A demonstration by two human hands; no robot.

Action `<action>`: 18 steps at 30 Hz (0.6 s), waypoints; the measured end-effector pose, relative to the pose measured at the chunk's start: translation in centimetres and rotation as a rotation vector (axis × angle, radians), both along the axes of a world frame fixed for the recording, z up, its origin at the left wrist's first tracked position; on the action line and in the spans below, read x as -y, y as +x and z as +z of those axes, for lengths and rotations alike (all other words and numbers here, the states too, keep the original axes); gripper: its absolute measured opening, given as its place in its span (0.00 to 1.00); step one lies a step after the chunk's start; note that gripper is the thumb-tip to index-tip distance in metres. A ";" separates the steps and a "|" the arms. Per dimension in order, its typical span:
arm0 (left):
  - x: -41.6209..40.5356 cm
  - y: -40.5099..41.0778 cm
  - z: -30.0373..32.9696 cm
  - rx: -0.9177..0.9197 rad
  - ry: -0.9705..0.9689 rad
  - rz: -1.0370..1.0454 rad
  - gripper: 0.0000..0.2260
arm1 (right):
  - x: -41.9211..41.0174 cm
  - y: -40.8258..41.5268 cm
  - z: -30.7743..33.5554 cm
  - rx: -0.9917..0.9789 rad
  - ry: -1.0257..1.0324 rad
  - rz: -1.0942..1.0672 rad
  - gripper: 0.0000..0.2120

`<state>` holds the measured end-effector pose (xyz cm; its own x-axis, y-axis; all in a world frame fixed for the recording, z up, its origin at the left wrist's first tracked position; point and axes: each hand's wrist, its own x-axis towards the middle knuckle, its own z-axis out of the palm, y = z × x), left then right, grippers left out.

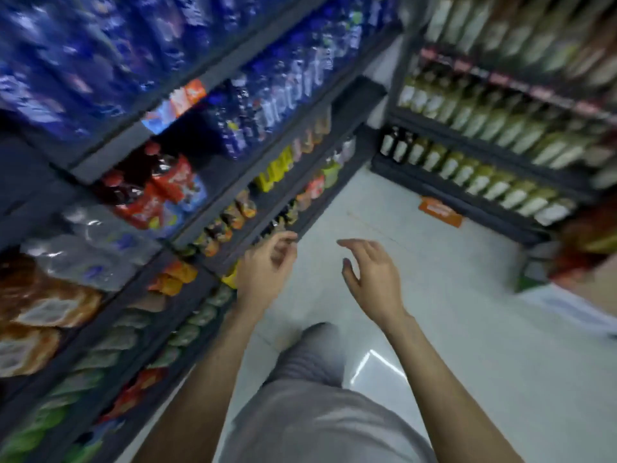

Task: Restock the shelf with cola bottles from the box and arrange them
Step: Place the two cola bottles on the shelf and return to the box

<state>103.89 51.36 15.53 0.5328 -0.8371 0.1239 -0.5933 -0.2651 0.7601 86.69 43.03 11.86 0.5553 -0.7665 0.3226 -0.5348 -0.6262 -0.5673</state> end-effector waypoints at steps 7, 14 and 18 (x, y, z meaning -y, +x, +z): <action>12.0 -12.8 -9.5 -0.122 0.540 -0.390 0.07 | 4.4 -19.0 -6.8 -0.262 0.458 -0.413 0.13; 27.2 -30.5 -13.9 -0.132 0.760 -0.593 0.11 | 15.2 -36.2 -8.8 -0.423 0.619 -0.602 0.15; 34.9 -42.2 -14.1 -0.050 0.903 -0.708 0.14 | 20.9 -46.6 -8.3 -0.439 0.779 -0.692 0.15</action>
<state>61.70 16.47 1.46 -0.1053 -0.7236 -0.6821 -0.8013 -0.3445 0.4891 40.05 22.08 3.53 -0.1193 -0.8603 -0.4956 -0.8782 0.3243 -0.3515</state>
